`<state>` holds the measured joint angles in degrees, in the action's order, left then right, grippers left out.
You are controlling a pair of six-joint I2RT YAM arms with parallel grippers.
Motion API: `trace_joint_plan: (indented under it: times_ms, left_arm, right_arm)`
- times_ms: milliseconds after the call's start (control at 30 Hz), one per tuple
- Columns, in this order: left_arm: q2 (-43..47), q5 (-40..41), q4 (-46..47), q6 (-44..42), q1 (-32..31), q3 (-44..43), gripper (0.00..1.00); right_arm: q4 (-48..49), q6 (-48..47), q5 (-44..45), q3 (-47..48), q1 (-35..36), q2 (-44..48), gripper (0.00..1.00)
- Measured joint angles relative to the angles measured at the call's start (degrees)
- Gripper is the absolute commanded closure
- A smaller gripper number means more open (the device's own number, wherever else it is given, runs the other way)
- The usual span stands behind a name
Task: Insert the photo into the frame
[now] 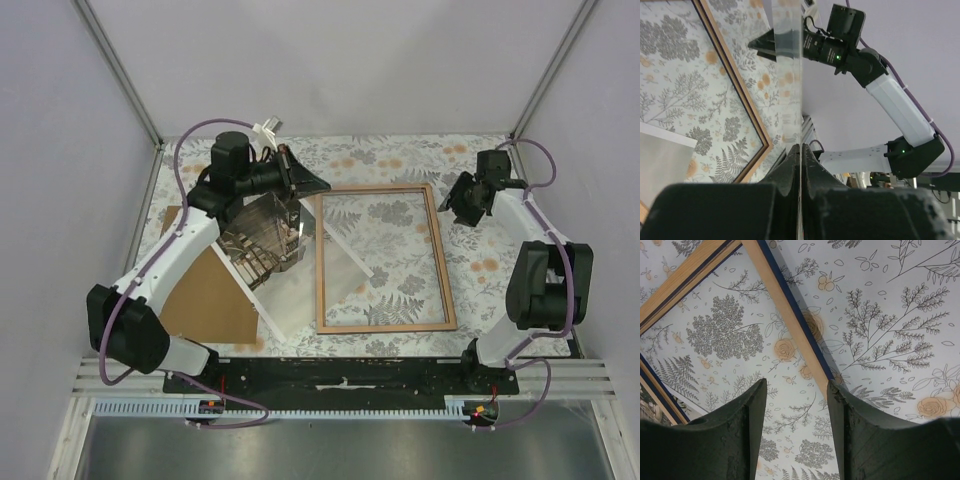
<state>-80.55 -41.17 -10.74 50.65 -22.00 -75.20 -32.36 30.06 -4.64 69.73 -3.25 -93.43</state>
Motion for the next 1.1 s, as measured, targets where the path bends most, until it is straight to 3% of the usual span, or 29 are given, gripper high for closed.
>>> trace_joint_plan:
  times_ms: [333, 600, 800, 1100]
  left_arm:
    - [-8.0, -5.6, 20.3, 10.1, -2.6, 14.1, 0.98]
    - [-10.4, -7.5, 35.3, 17.2, -2.9, 20.0, 0.98]
    - [-12.7, -7.7, 47.4, 22.0, -2.9, 24.9, 0.98]
    - [-18.6, -7.5, 62.9, 30.9, -2.9, 31.6, 0.98]
  right_arm:
    - [5.6, 2.2, -5.0, -1.7, -3.4, -3.4, 0.34]
    - [8.1, 7.7, -4.1, -12.2, -3.4, 2.1, 0.46]
    - [7.9, 9.1, 0.0, -15.6, -4.8, 8.3, 0.62]
    - [7.3, 10.3, 1.9, -21.3, -7.3, 8.9, 0.79]
